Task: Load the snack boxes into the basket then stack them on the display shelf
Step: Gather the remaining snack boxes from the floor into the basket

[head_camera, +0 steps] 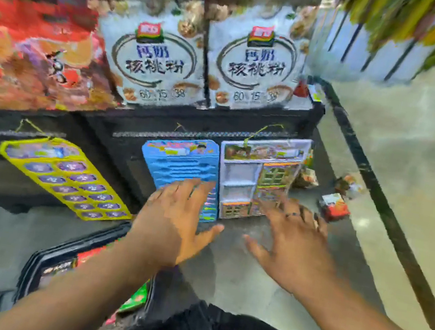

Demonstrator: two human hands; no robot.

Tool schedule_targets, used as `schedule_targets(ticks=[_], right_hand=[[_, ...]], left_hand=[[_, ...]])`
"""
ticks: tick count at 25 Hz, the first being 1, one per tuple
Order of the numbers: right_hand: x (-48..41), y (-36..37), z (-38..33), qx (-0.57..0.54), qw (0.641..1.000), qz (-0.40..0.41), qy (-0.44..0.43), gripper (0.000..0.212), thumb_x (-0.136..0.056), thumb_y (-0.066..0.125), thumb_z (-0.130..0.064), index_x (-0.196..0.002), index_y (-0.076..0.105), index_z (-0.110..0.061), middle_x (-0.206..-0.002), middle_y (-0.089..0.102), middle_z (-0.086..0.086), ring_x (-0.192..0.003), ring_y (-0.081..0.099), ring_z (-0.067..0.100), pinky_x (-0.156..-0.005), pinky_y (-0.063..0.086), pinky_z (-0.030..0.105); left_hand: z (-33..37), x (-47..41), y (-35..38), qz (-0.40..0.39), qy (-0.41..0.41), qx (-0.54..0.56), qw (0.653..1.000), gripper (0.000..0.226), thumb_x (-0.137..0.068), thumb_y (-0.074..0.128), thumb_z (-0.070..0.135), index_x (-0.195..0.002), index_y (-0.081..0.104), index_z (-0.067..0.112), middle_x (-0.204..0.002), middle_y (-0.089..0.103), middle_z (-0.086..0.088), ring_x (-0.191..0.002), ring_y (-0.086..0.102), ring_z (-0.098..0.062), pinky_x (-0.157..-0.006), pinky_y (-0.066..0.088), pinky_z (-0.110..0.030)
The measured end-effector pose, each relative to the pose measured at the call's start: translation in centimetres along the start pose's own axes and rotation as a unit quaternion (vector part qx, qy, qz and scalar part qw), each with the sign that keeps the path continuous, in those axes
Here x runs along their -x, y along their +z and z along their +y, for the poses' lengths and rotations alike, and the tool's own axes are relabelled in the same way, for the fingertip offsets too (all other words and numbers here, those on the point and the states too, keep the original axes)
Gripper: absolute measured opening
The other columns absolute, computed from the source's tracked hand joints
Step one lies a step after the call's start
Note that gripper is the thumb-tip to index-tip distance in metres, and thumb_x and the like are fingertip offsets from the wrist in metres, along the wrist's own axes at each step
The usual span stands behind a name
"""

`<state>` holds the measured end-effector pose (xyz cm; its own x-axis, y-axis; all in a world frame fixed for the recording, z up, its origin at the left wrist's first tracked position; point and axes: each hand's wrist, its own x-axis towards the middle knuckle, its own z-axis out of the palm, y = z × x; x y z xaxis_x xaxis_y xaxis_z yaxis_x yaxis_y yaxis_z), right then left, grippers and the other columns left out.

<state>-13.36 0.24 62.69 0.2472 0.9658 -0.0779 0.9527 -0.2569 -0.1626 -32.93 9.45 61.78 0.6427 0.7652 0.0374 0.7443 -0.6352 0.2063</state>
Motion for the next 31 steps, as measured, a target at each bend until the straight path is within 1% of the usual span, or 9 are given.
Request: schedule_targets(ticks=[2,5,9,13,15,19,24,28,31], right_hand=[[1.0,-2.6,5.1,0.0,0.999,-0.001,0.044,0.073,-0.07,0.043,-0.067,-0.135,0.048,-0.035,-0.141,0.048,0.002,-0.118,0.055,0.033,-0.1,0.04,0.053],[2.5,-5.4,12.0,-0.013,0.994,0.005,0.109,0.075,-0.075,0.041,-0.07,-0.144,0.033,-0.041,-0.155,0.029,-0.005,-0.133,0.041,0.029,-0.107,0.031,0.047],[3.0,-7.8,18.1,-0.026,0.988,-0.012,0.151,0.075,-0.083,0.04,-0.072,-0.149,0.017,-0.043,-0.158,0.013,-0.007,-0.14,0.029,0.024,-0.111,0.024,0.041],[0.3,-9.8,23.5,-0.004,0.987,-0.042,0.158,0.073,-0.085,0.038,-0.072,-0.148,0.011,-0.044,-0.159,0.006,-0.007,-0.141,0.027,0.024,-0.114,0.022,0.041],[-2.5,-10.4,26.2,0.008,0.985,-0.052,0.164,0.074,-0.087,0.041,-0.07,-0.148,0.01,-0.043,-0.159,0.006,-0.007,-0.142,0.025,0.023,-0.115,0.021,0.041],[-9.9,-11.7,31.1,0.001,0.98,-0.03,0.198,0.078,-0.085,0.048,-0.068,-0.149,0.01,-0.044,-0.158,0.014,-0.005,-0.139,0.03,0.024,-0.113,0.023,0.042],[-18.2,-10.9,38.2,-0.065,0.956,0.018,0.287,0.081,-0.081,0.058,-0.063,-0.149,0.02,-0.041,-0.156,0.022,-0.006,-0.137,0.033,0.025,-0.11,0.026,0.043],[-22.6,-8.5,44.9,-0.086,0.942,0.004,0.323,0.081,-0.081,0.061,-0.059,-0.15,0.024,-0.037,-0.153,0.027,-0.004,-0.133,0.036,0.028,-0.106,0.029,0.043],[-26.1,-6.4,50.8,-0.081,0.947,-0.026,0.31,0.081,-0.082,0.061,-0.058,-0.15,0.022,-0.037,-0.154,0.025,-0.001,-0.135,0.034,0.03,-0.107,0.029,0.045]], left_hand=[[4.5,-3.3,-0.8,-0.008,0.066,0.003,0.998,0.068,-0.085,0.038,0.066,-0.134,0.034,0.019,-0.126,0.061,-0.015,-0.111,0.062,-0.038,-0.091,0.052,-0.052],[10.5,-7.6,-1.4,-0.021,0.144,0.008,0.989,0.072,-0.084,0.04,0.067,-0.136,0.039,0.017,-0.131,0.057,-0.013,-0.117,0.058,-0.036,-0.096,0.049,-0.05],[14.3,-13.2,-2.3,-0.055,0.239,0.003,0.969,0.072,-0.084,0.047,0.063,-0.137,0.046,0.014,-0.13,0.059,-0.011,-0.117,0.059,-0.035,-0.096,0.049,-0.049],[15.6,-21.1,-2.4,-0.055,0.306,-0.004,0.95,0.068,-0.084,0.048,0.06,-0.135,0.047,0.015,-0.129,0.061,-0.011,-0.114,0.062,-0.033,-0.094,0.052,-0.049],[16.6,-25.6,-1.6,-0.073,0.308,-0.024,0.948,0.073,-0.082,0.042,0.065,-0.136,0.05,0.016,-0.132,0.059,-0.007,-0.115,0.061,-0.031,-0.097,0.051,-0.045],[19.5,-35.1,0.9,-0.102,0.289,-0.02,0.952,0.083,-0.079,0.031,0.074,-0.145,0.039,0.024,-0.141,0.05,-0.001,-0.127,0.051,-0.026,-0.103,0.044,-0.042],[22.7,-44.6,5.4,-0.156,0.227,0.044,0.96,0.073,-0.089,0.054,0.059,-0.15,0.029,0.028,-0.144,0.045,0.0,-0.129,0.046,-0.023,-0.105,0.041,-0.037],[25.9,-50.9,9.4,-0.202,0.197,0.072,0.957,0.074,-0.088,0.052,0.061,-0.149,0.032,0.027,-0.146,0.043,-0.002,-0.133,0.041,-0.023,-0.11,0.033,-0.034],[28.7,-55.6,12.9,-0.192,0.175,0.056,0.964,0.08,-0.082,0.051,0.068,-0.147,0.038,0.024,-0.141,0.048,-0.004,-0.128,0.047,-0.026,-0.106,0.038,-0.037]])
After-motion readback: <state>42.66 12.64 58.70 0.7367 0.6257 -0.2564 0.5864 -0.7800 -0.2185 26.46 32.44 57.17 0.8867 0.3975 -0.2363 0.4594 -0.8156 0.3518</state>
